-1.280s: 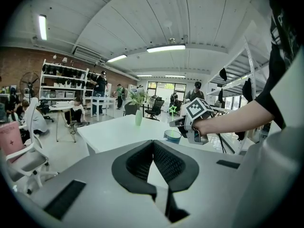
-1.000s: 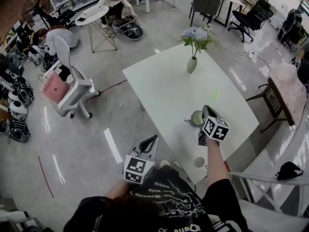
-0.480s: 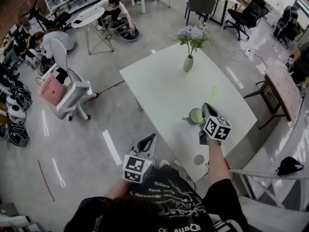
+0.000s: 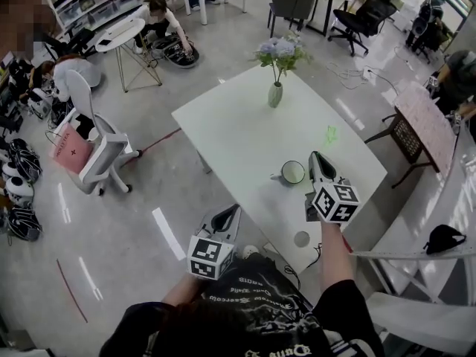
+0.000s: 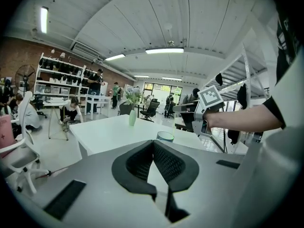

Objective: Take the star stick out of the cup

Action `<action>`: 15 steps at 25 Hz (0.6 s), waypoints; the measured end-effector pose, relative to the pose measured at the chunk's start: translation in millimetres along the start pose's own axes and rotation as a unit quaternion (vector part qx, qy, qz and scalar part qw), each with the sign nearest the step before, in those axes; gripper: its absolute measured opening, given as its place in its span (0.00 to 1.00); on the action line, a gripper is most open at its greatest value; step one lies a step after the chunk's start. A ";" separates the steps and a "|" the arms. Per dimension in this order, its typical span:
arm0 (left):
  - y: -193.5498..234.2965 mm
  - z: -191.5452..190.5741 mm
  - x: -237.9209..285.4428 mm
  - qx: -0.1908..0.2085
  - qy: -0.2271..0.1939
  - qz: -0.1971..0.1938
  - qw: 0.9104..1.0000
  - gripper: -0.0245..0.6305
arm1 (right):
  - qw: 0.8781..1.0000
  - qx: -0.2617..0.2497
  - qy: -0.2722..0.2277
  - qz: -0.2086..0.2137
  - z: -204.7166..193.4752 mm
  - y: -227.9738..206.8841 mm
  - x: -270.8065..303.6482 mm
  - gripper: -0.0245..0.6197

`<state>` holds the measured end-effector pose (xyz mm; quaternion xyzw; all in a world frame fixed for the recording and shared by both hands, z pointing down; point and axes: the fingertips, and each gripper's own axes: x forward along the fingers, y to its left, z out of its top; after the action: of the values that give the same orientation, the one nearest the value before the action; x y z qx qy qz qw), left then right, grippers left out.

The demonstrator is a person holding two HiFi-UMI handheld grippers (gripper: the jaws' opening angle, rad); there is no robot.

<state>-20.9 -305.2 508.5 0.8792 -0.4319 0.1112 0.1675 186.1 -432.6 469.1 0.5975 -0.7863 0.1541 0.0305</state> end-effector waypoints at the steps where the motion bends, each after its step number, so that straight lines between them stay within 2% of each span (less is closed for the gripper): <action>1: -3.2 -0.2 0.9 -0.001 -0.001 -0.007 1.000 0.07 | 1.000 -0.005 -0.006 0.002 5.8 2.1 -4.7 0.06; 8: -20.2 5.2 5.2 -0.004 -0.009 -0.031 0.999 0.07 | 0.998 -0.034 -0.044 0.006 44.2 12.9 -43.0 0.06; 15: -35.1 -1.4 6.3 -0.003 -0.006 -0.047 0.999 0.07 | 0.997 -0.027 -0.072 -0.005 49.9 20.0 -85.9 0.06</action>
<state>10.8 -289.2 505.0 0.8988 -0.3911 0.0967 0.1726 198.3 -361.9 397.6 0.6101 -0.7873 0.0891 -0.0095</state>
